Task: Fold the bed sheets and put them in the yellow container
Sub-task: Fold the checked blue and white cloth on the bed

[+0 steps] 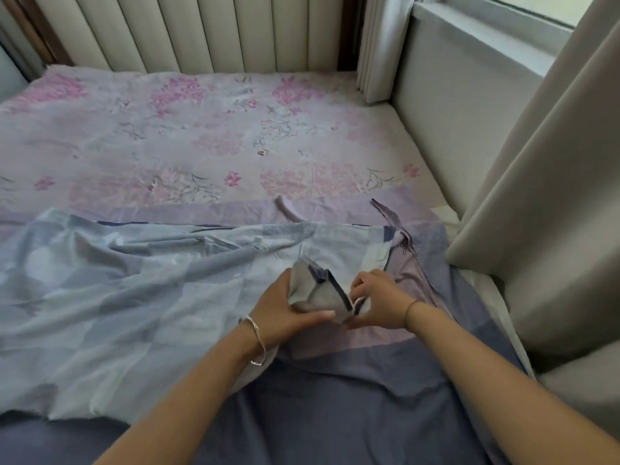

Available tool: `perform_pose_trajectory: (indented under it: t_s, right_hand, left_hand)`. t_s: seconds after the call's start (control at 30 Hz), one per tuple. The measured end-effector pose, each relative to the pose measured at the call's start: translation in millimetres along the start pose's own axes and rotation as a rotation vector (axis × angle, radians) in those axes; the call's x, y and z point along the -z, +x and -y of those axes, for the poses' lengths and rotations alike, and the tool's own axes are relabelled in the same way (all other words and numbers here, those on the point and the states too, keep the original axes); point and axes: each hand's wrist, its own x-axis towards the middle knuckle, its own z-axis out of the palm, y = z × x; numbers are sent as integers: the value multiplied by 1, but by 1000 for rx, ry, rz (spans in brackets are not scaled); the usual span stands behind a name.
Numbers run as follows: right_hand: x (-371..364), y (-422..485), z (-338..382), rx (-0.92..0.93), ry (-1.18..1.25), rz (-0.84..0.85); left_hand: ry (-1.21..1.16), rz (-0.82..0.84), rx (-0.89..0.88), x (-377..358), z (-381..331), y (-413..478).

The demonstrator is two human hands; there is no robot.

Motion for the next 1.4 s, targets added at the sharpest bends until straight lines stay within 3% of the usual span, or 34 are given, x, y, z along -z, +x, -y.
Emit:
perform_pose_trajectory:
  t_s: [0.07, 0.13, 0.23, 0.57, 0.73, 0.93, 1.07, 1.27, 1.4]
  right_hand:
    - [7, 0, 11, 37, -19, -30]
    - [29, -1, 32, 116, 288, -124]
    - [80, -6, 68, 117, 625, -98]
    - [274, -44, 214, 361, 840, -341]
    - [374, -97, 299, 446, 741, -540]
    - [448, -162, 349, 343, 453, -464]
    - [470, -199, 367, 350, 409, -444]
    - [487, -241, 438, 388, 332, -769]
    - [491, -275, 464, 131, 268, -655]
  left_hand:
    - [149, 37, -47, 8, -24, 4]
    - [89, -23, -88, 26, -58, 13]
    - [34, -133, -133, 71, -118, 19]
    - [-207, -316, -169, 205, -297, -47]
    - [-348, -420, -315, 256, -404, -104]
    - [-406, -596, -486, 318, -489, -162]
    - [-522, -612, -548, 364, -507, -190]
    - [-496, -587, -572, 422, -513, -226]
    - [-416, -639, -558, 457, -507, -248]
